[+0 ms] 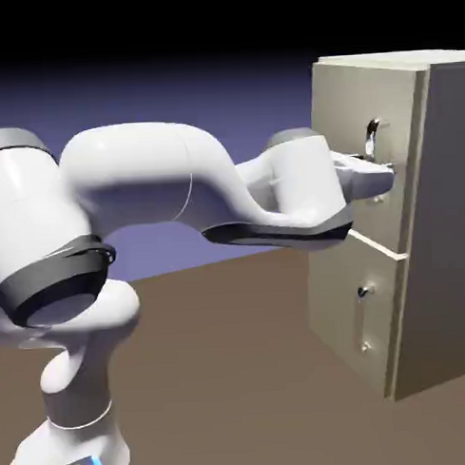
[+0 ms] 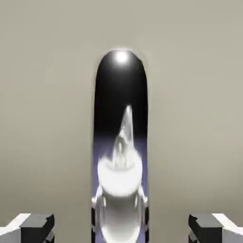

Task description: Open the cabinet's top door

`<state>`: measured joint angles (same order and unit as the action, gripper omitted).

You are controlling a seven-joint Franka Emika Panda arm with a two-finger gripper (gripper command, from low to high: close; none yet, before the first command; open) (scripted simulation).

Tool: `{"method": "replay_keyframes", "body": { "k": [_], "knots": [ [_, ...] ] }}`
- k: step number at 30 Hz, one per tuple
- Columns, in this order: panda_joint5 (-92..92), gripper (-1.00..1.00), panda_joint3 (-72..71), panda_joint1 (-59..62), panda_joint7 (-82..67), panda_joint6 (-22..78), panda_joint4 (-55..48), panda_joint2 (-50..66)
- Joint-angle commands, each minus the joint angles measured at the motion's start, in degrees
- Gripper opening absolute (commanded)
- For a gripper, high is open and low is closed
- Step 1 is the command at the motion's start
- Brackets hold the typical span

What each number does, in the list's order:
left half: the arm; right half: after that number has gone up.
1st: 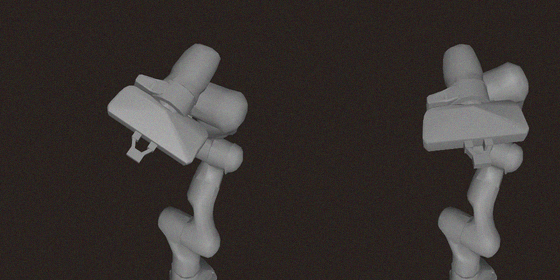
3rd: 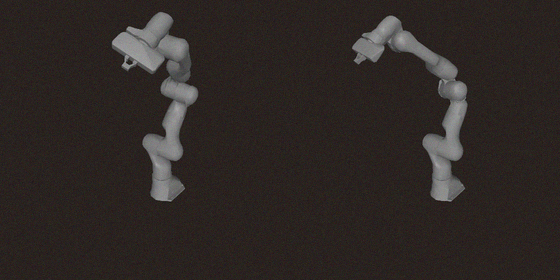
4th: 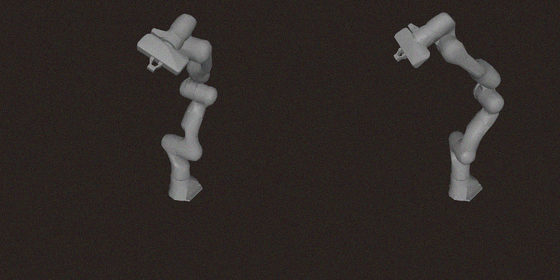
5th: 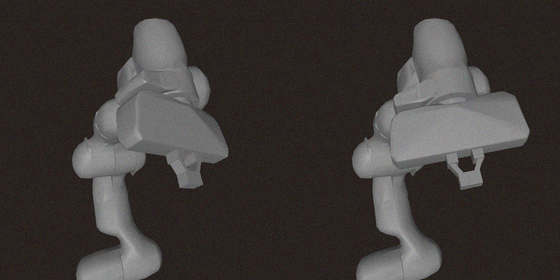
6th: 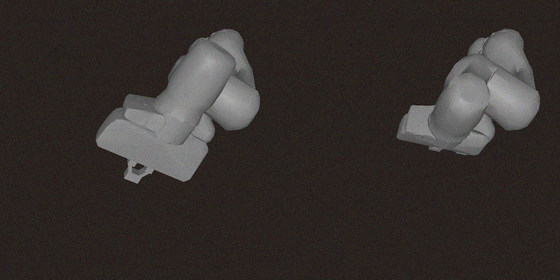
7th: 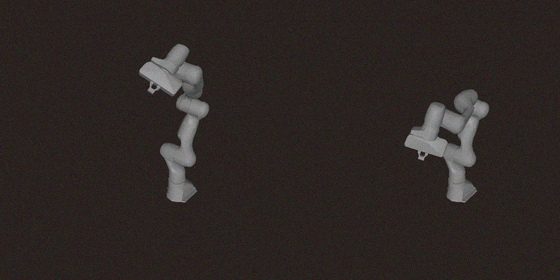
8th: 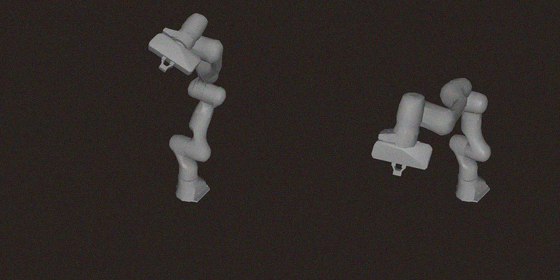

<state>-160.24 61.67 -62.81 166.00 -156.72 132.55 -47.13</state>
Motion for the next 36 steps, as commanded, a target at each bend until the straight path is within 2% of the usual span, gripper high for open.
{"method": "replay_keyframes", "body": {
  "k": [1,9,19,28,36],
  "knots": [
    [1.5,-1.0,-1.9,2.1,0.0,1.4,1.6,0.5],
    [13.8,-1.0,-18.2,18.0,0.0,10.9,11.7,3.1],
    [29.6,-1.0,-38.9,34.7,0.0,18.0,19.0,3.9],
    [45.2,-1.0,-57.6,47.9,-1.1,22.0,22.5,2.7],
    [55.6,-1.0,-73.7,63.3,-0.6,17.9,23.0,0.7]
  ]
}}
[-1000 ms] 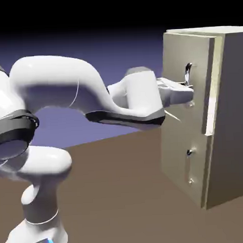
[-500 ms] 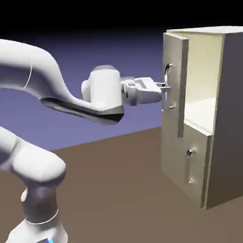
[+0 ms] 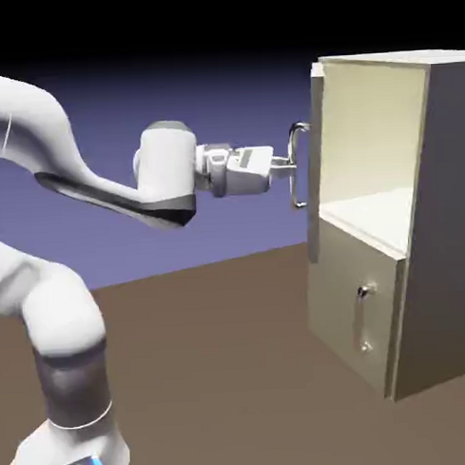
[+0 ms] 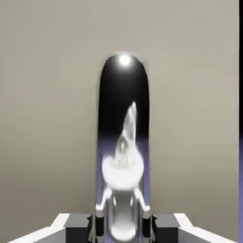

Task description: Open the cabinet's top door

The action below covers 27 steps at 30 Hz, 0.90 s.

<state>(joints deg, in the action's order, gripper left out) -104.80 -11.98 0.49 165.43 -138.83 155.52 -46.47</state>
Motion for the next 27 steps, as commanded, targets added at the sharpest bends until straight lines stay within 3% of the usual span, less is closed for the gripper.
{"method": "replay_keyframes", "body": {
  "k": [1,11,19,27],
  "knots": [
    [1.5,-1.0,-2.0,2.1,-0.1,-0.7,0.0,-0.5],
    [14.1,-1.0,-17.4,20.0,-2.0,-10.5,0.3,-7.9],
    [33.9,-1.0,-26.4,15.3,-11.9,6.1,-0.4,-9.5],
    [48.8,-1.0,-39.4,16.8,-15.7,26.0,-8.5,-6.4]
  ]
}}
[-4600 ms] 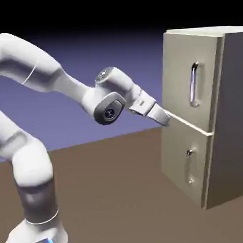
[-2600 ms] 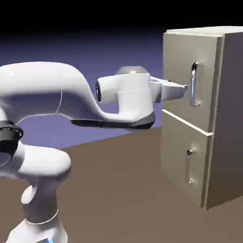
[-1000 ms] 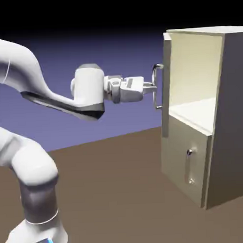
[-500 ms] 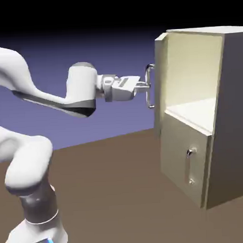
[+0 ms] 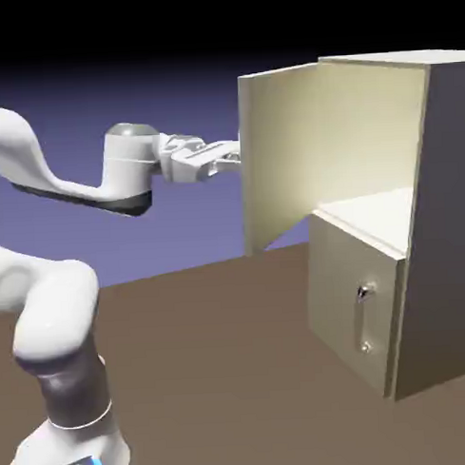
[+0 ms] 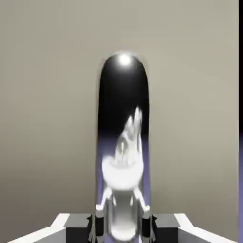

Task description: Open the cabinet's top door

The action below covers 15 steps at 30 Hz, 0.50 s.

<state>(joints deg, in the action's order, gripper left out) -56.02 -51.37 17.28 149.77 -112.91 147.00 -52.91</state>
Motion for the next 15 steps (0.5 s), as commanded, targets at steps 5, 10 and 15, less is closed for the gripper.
{"method": "replay_keyframes", "body": {
  "k": [5,10,15],
  "knots": [
    [7.1,-1.0,-9.6,5.9,-1.0,12.5,-8.5,2.8],
    [12.9,-1.0,-19.8,15.4,-2.1,24.1,-18.7,4.4],
    [17.6,-1.0,-28.4,25.8,-3.8,33.4,-28.9,3.5]
  ]
}}
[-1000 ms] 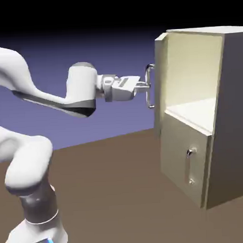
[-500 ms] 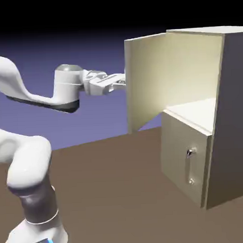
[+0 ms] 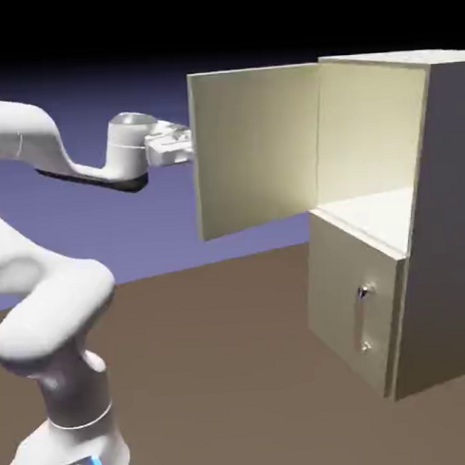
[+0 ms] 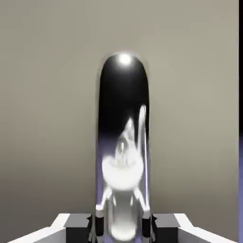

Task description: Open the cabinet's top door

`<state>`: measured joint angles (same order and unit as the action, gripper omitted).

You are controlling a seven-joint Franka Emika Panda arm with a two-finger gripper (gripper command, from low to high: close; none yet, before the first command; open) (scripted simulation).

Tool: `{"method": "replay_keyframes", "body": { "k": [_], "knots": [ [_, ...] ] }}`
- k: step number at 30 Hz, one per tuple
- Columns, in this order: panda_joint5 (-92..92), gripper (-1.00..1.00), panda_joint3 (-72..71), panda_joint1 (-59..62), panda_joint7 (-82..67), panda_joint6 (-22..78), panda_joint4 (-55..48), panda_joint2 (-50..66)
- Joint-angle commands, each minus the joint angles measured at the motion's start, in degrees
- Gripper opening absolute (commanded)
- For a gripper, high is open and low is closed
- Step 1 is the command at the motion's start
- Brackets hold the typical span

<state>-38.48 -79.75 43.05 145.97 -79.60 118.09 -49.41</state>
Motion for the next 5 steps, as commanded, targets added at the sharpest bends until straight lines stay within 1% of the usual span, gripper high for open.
{"method": "replay_keyframes", "body": {
  "k": [1,4,5],
  "knots": [
    [0.9,-1.0,-1.5,2.1,-0.4,1.8,-2.1,-0.4],
    [2.8,-1.0,-4.8,7.0,-1.6,5.7,-7.0,-1.7],
    [2.8,1.0,-4.8,7.0,-1.6,5.7,-7.0,-1.7]
  ]
}}
